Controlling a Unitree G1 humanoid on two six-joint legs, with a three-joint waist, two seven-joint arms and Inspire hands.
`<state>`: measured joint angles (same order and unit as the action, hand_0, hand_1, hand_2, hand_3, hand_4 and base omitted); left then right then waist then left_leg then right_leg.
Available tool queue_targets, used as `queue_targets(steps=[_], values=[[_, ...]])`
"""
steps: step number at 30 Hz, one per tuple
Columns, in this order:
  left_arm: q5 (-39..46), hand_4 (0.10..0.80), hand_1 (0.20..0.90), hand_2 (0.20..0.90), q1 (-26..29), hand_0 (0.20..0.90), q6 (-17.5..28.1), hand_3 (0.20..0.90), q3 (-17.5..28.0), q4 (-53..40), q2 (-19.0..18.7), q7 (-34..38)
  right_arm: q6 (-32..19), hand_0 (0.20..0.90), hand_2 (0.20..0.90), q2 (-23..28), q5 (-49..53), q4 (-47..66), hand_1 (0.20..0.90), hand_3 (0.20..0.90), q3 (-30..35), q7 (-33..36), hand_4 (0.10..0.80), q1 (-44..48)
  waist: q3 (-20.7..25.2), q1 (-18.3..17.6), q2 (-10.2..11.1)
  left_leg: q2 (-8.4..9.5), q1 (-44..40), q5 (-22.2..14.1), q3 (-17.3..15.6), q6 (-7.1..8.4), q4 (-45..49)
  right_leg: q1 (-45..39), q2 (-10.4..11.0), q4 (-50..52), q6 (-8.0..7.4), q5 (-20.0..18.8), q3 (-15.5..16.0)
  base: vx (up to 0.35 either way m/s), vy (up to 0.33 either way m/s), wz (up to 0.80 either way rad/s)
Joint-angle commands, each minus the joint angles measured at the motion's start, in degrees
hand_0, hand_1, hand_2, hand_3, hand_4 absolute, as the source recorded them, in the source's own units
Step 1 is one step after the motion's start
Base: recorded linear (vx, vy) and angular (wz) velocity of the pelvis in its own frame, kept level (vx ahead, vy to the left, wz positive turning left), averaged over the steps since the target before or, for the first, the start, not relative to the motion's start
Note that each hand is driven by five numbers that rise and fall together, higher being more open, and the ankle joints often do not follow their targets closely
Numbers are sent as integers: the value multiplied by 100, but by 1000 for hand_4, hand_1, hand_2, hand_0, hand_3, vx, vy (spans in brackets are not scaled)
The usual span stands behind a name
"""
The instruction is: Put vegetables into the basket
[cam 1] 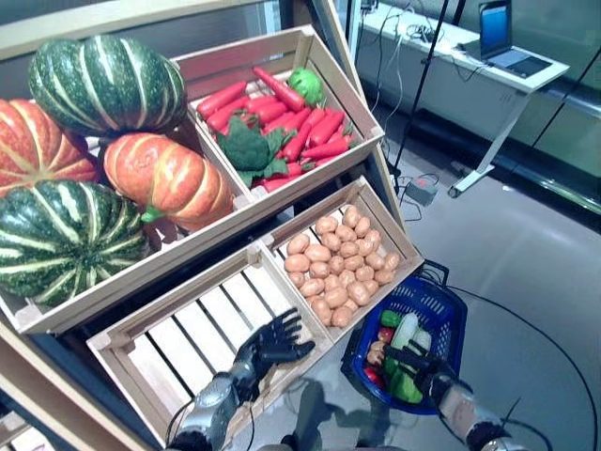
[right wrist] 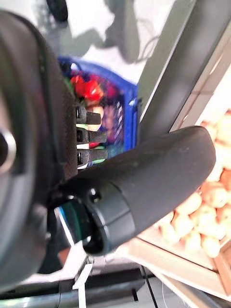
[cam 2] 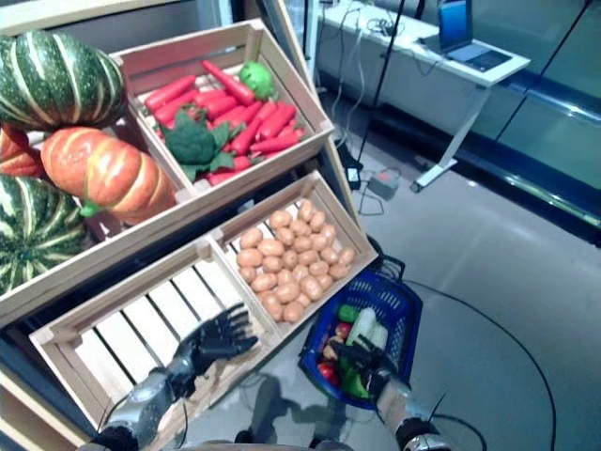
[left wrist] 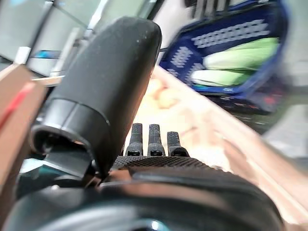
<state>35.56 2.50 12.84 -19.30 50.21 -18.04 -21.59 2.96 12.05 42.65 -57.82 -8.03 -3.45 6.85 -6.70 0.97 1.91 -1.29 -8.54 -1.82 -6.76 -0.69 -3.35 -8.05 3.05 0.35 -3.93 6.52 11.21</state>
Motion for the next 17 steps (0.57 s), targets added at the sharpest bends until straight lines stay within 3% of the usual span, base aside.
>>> queue_targets(steps=[1,8,13,17], values=[[-92,800,900,900,237,900,36,900,80,139,287,-662,-237,900,900,-17,-157,-62,900,900,-109,-688,800,94,195,-37,-127,147,84,-86,-57,-112,-165,19,-208,-366,412,-445,-202,11,20,3],[-422,800,900,900,53,900,-377,900,87,798,497,-715,-115,900,900,-334,-386,106,900,900,-408,-1133,800,-371,206,-191,-150,185,38,-129,-77,-156,-165,-12,-211,-375,385,-428,-271,0,0,0],[-393,800,900,900,21,900,-564,900,127,1227,663,-542,-517,900,900,-425,-1381,238,900,900,-878,-754,800,-462,180,-224,-172,234,22,-149,-38,-174,-165,-53,-185,-416,370,-408,-232,9,15,0],[-562,800,900,900,91,900,-651,900,50,1508,759,-474,-556,900,900,-432,-1803,183,900,900,-1164,-586,800,-345,162,-204,-180,263,28,-148,33,-189,-165,-65,-168,-426,372,-401,-209,11,26,0]])
